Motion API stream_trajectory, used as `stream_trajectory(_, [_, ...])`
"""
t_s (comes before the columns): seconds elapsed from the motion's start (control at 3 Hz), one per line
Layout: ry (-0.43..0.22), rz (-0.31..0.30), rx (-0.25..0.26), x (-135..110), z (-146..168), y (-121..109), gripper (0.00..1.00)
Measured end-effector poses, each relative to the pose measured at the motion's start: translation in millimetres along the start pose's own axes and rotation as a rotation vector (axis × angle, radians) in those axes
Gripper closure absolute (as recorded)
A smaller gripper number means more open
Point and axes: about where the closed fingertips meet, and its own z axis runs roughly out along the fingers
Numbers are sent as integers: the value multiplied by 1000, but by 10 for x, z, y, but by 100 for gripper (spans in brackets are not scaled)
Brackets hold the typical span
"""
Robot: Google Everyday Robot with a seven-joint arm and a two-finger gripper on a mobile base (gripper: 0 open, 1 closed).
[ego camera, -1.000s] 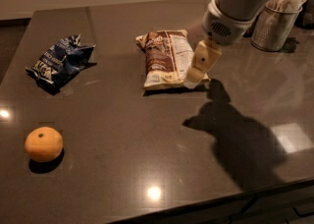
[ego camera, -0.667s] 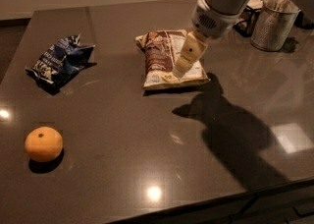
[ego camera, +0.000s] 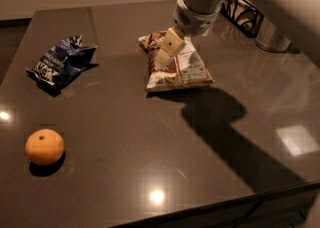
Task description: Pick brown chip bag
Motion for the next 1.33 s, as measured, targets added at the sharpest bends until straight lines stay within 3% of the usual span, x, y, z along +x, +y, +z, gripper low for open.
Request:
stream_trajectory(0.33, [13,52,-8,-203,209,-27,0])
stream_trajectory(1.0, [36,152,-17,-312,548,-78,0])
stream_trajectory(1.33, [47,177,-4,-325,636,-89,19])
